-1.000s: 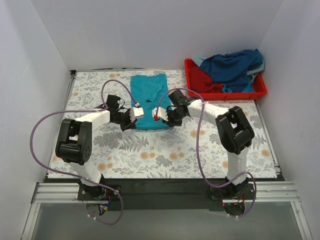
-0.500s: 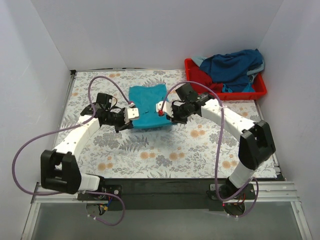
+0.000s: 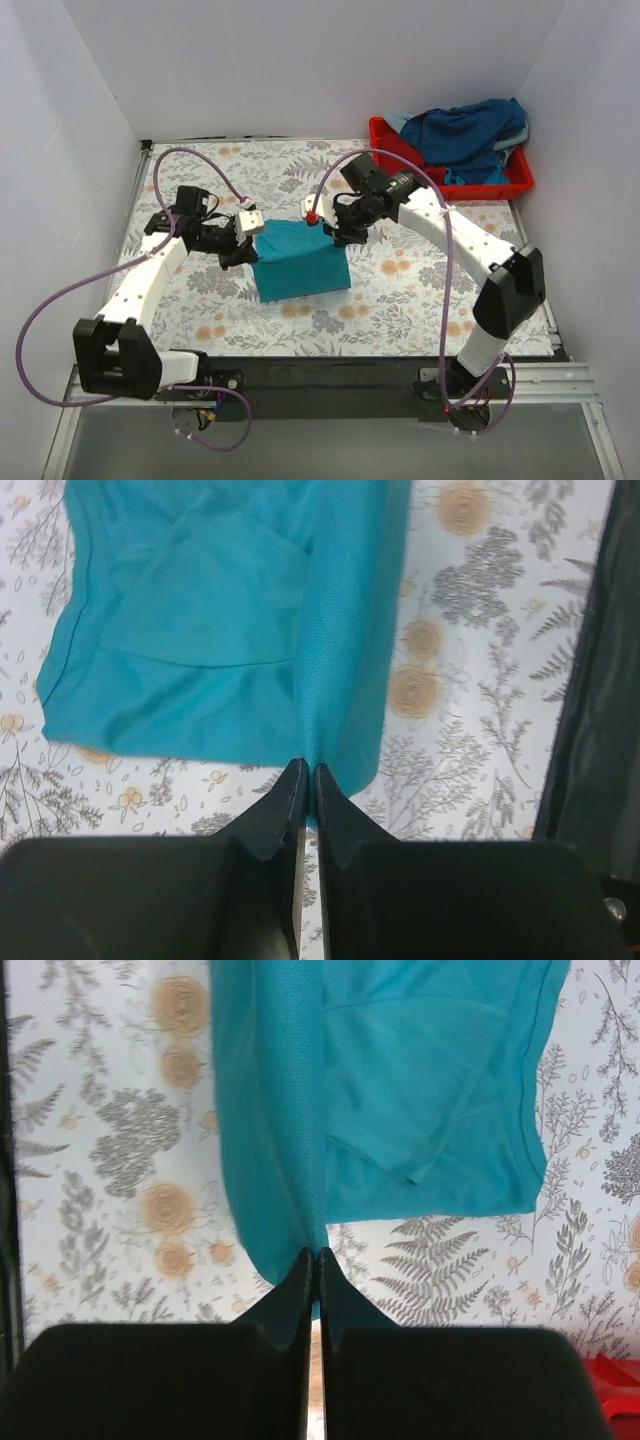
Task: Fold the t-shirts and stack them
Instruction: Fold the tshirt
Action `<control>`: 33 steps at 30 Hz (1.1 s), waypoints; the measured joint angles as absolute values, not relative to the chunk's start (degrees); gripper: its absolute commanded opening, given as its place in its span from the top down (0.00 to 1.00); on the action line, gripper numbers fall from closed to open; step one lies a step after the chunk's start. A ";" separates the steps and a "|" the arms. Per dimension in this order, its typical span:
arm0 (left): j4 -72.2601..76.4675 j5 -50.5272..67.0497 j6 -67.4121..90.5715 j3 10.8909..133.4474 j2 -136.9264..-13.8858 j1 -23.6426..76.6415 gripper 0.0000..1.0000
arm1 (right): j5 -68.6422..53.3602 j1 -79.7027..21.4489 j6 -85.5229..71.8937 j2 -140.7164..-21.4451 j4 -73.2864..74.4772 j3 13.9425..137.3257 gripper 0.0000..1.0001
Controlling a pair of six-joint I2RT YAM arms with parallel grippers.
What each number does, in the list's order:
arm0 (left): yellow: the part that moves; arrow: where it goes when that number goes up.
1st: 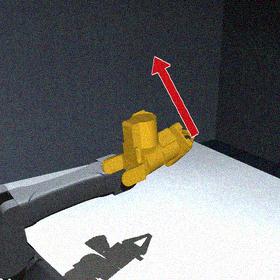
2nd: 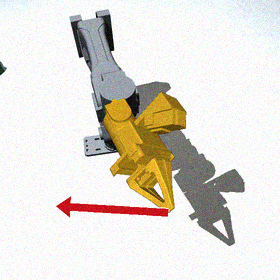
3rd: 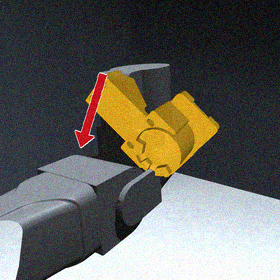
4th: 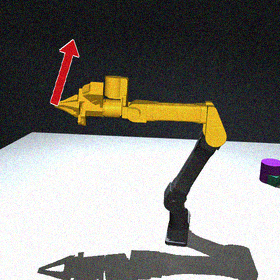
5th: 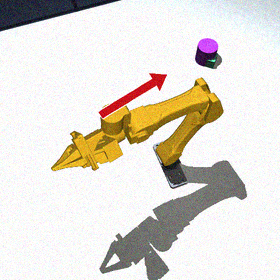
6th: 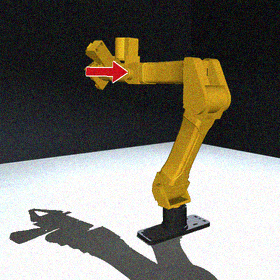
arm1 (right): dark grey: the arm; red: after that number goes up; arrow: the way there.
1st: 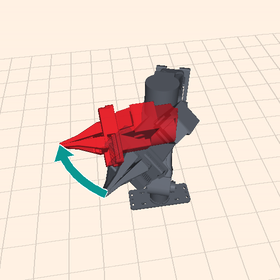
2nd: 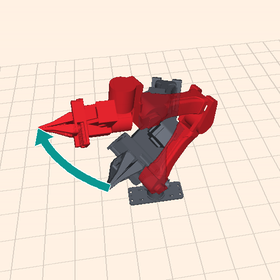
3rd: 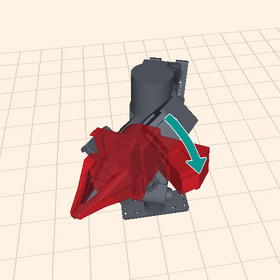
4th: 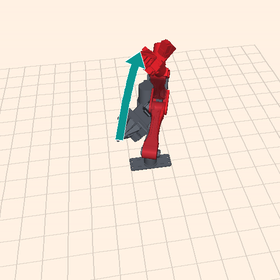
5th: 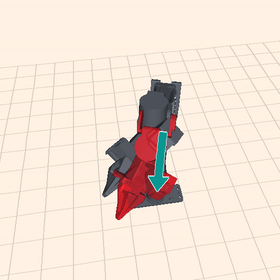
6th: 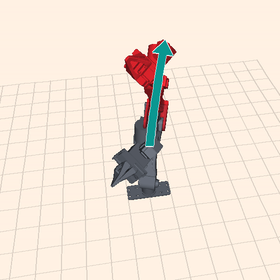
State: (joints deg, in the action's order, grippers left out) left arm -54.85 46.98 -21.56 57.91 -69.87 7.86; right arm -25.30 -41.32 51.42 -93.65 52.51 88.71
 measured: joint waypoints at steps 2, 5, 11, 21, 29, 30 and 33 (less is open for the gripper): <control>-52.95 47.22 -20.51 59.86 -74.96 6.17 1.00 | -25.61 -40.49 51.99 -98.37 52.64 92.20 0.99; -49.28 47.07 -19.40 61.39 -82.30 4.43 1.00 | -25.82 -38.41 53.06 -106.34 52.62 97.54 0.99; -42.22 45.71 -15.46 65.36 -96.44 3.53 0.98 | -26.50 -34.65 55.09 -122.58 51.29 107.31 0.99; -37.39 43.24 -8.23 72.71 -110.59 4.45 0.99 | -27.49 -33.19 55.64 -128.62 44.95 103.11 0.99; -39.46 44.18 -8.34 57.95 -100.01 5.34 0.92 | -29.87 -36.75 51.66 -115.44 39.00 82.17 0.89; -40.64 44.47 -8.75 56.80 -98.04 5.43 0.86 | -30.39 -37.56 50.54 -113.43 39.07 79.61 0.75; -43.48 45.45 -10.70 54.89 -92.40 5.45 0.66 | -31.79 -39.09 47.37 -109.60 40.49 76.55 0.48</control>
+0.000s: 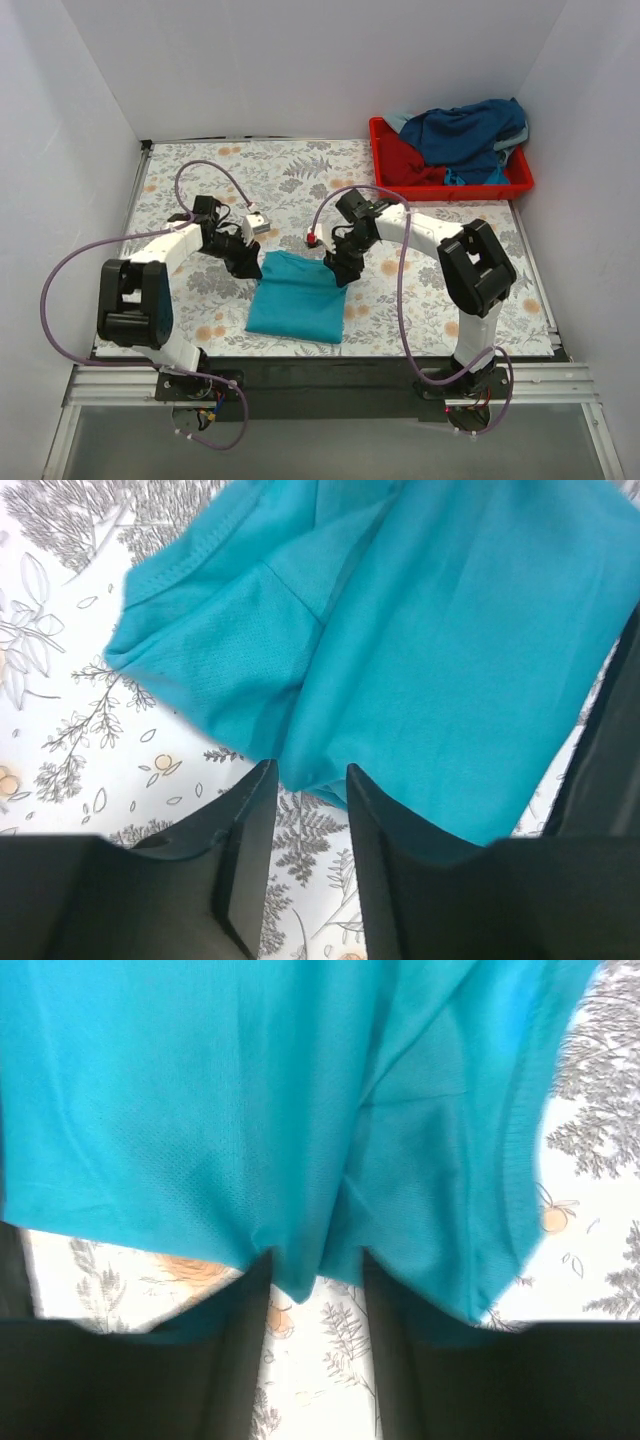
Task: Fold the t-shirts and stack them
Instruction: Fold the tshirt
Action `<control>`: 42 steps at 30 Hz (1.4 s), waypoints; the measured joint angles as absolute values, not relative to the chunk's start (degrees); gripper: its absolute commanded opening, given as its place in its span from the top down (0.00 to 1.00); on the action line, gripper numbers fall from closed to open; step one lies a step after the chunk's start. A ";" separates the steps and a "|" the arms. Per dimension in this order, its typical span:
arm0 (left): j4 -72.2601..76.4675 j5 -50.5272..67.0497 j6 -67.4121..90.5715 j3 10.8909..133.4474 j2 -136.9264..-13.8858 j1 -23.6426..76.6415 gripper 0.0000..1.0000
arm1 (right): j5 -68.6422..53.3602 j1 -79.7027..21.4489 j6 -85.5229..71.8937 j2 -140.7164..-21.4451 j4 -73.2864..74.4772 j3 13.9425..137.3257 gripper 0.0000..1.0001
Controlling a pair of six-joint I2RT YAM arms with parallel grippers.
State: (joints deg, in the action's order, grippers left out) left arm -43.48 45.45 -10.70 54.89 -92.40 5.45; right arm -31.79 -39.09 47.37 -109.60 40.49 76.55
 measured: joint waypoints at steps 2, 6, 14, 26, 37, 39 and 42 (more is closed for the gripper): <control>-44.77 46.13 -11.86 54.54 -88.23 5.45 0.59 | -33.30 -38.59 44.64 -107.68 40.56 76.40 0.48; -44.36 48.16 -13.58 54.52 -81.84 5.93 0.59 | -38.11 -35.59 38.09 -106.26 41.47 81.21 0.62; -33.85 49.06 -16.40 50.48 -80.23 16.43 0.61 | -48.27 -31.07 22.98 -117.73 38.92 98.98 0.85; -21.37 47.31 -20.16 46.83 -86.76 22.98 0.60 | -56.42 -32.40 12.14 -130.93 39.42 101.51 0.91; -20.25 45.78 -22.22 46.83 -91.96 25.61 0.75 | -58.67 -34.22 11.75 -133.43 39.22 102.98 0.92; -20.21 45.60 -22.35 46.83 -92.31 25.63 0.81 | -58.67 -34.52 12.05 -134.52 39.16 103.11 0.94; -20.12 45.56 -22.59 46.85 -92.36 25.63 0.96 | -58.17 -34.89 12.73 -136.75 39.11 103.33 0.94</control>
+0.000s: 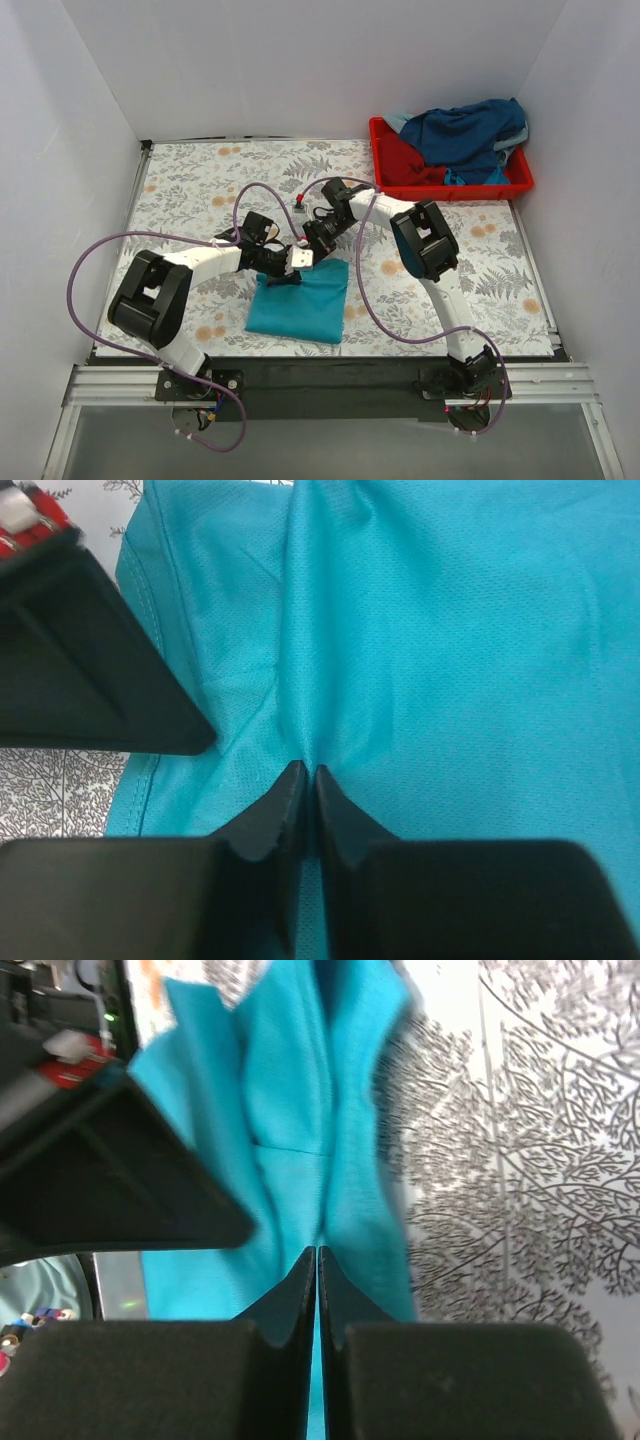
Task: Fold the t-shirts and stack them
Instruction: Fold the tshirt
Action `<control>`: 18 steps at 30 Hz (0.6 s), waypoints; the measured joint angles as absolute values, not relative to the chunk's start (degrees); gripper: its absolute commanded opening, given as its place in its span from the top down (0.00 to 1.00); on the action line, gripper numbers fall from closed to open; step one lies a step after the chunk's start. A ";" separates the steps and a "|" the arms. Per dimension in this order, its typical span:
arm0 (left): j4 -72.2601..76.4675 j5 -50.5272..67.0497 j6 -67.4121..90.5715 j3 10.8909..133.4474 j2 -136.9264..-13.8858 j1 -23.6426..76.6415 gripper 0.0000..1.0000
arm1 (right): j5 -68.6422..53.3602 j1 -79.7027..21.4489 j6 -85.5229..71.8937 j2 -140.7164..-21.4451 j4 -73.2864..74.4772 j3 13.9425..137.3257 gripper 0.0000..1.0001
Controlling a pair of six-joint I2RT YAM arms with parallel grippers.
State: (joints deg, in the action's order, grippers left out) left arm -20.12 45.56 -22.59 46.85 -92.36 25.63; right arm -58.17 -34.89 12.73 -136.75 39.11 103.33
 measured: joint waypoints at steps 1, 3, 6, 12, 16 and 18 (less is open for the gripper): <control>-20.10 45.56 -22.76 46.83 -92.33 25.63 1.00 | -57.74 -35.03 13.13 -137.40 39.20 103.33 0.94; -20.08 45.54 -23.14 46.83 -92.16 25.67 1.00 | -57.56 -35.22 13.76 -138.37 39.29 103.33 0.94; -19.79 45.54 -23.73 46.28 -90.72 25.69 1.00 | -57.63 -35.40 14.59 -138.43 39.38 103.31 0.95; -15.59 45.32 -24.64 43.20 -85.12 25.69 1.00 | -58.72 -35.55 16.43 -138.39 39.09 102.24 0.95; -11.53 44.45 -24.38 43.09 -84.75 25.69 1.00 | -59.83 -35.66 16.99 -138.34 39.07 101.43 0.95; -9.39 44.05 -23.92 43.11 -85.12 25.58 1.00 | -60.36 -35.70 17.23 -138.34 39.13 101.08 0.95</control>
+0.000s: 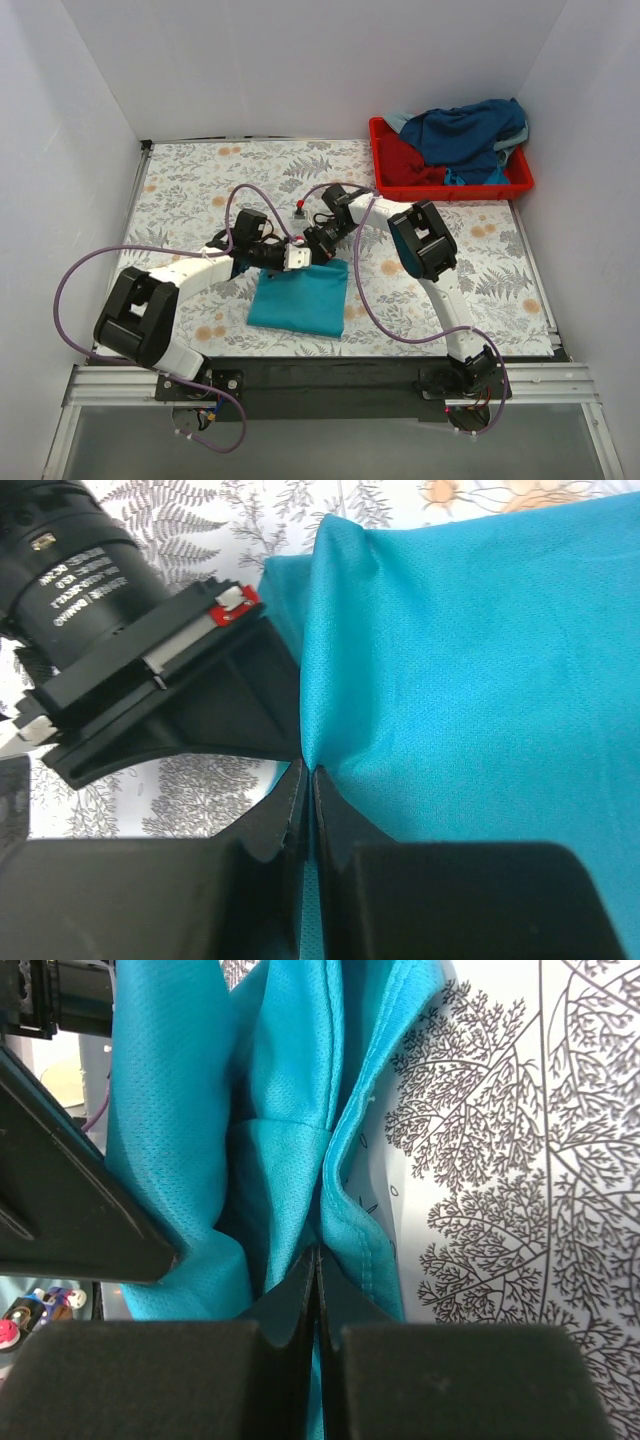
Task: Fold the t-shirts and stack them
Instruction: Fold the tshirt
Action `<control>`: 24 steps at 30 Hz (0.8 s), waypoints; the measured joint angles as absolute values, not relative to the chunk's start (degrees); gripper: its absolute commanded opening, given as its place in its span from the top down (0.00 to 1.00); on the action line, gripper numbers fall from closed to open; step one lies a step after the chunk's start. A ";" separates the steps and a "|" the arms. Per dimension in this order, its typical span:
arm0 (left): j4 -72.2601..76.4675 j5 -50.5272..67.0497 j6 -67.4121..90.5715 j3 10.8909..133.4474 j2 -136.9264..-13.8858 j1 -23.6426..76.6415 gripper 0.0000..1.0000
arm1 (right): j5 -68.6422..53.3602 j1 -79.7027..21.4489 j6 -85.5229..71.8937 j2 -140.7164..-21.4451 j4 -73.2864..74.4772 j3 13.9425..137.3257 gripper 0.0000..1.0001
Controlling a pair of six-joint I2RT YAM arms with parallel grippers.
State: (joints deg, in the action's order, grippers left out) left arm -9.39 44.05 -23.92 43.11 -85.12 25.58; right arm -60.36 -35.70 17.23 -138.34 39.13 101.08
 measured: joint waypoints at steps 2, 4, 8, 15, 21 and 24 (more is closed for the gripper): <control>-7.62 43.92 -23.62 43.44 -86.19 25.32 1.00 | -60.62 -35.73 17.45 -138.34 39.16 100.97 0.95; -6.35 43.88 -23.62 44.01 -87.90 24.93 1.00 | -60.71 -35.73 17.82 -138.32 39.18 100.95 0.95; -5.10 43.90 -24.38 44.05 -89.67 24.45 1.00 | -60.49 -35.77 18.20 -138.10 39.27 100.95 0.95; -3.75 44.60 -26.85 41.25 -88.29 24.34 1.00 | -55.37 -36.32 19.44 -135.61 39.88 100.95 0.91; -3.27 45.10 -29.69 36.25 -84.66 25.17 1.00 | -52.18 -36.40 20.73 -131.83 40.49 100.95 0.88; -3.07 45.21 -30.28 34.59 -83.83 26.13 1.00 | -50.72 -36.40 21.82 -131.07 41.01 102.00 0.88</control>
